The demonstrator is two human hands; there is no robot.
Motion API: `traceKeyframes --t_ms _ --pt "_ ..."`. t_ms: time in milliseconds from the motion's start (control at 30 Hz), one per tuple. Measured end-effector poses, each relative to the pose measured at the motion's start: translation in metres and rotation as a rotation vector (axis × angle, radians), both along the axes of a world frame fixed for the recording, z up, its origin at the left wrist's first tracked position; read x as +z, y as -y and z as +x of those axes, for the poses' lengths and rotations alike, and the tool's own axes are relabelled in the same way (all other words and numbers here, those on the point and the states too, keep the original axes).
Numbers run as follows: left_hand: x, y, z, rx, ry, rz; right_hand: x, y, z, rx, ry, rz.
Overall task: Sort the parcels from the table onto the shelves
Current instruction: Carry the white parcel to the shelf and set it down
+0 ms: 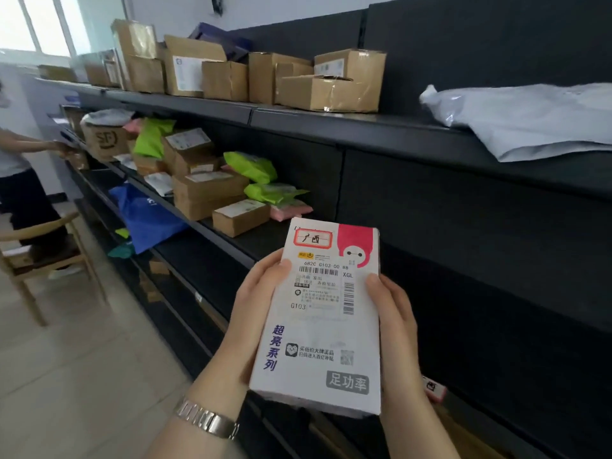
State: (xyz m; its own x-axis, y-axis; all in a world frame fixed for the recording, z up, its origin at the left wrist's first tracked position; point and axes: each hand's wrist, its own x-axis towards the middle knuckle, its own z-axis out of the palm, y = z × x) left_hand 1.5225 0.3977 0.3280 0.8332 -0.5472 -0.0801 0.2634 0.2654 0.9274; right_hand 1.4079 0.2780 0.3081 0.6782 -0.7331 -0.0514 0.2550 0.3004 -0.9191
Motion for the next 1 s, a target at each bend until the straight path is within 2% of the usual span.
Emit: traceKeyframes --t_ms 233,367,567,767,1000 --pt "-0.004 0.068 0.095 -0.18 0.015 0.039 -0.004 0.04 0.066 -0.21 -0.04 0.07" --pt "-0.006 0.106 0.156 -0.338 -0.048 0.032 0.005 0.06 0.118 -0.332 -0.064 0.104" --pt "0.01 0.172 0.232 -0.513 -0.001 0.089 0.016 0.111 0.193 -0.461 -0.065 0.185" --pt "-0.008 0.22 0.253 -0.728 -0.049 0.216 -0.005 0.15 0.213 -0.59 -0.096 0.306" --pt "-0.022 0.251 0.258 -0.723 -0.09 0.18 -0.009 0.177 0.214 -0.609 -0.135 0.282"
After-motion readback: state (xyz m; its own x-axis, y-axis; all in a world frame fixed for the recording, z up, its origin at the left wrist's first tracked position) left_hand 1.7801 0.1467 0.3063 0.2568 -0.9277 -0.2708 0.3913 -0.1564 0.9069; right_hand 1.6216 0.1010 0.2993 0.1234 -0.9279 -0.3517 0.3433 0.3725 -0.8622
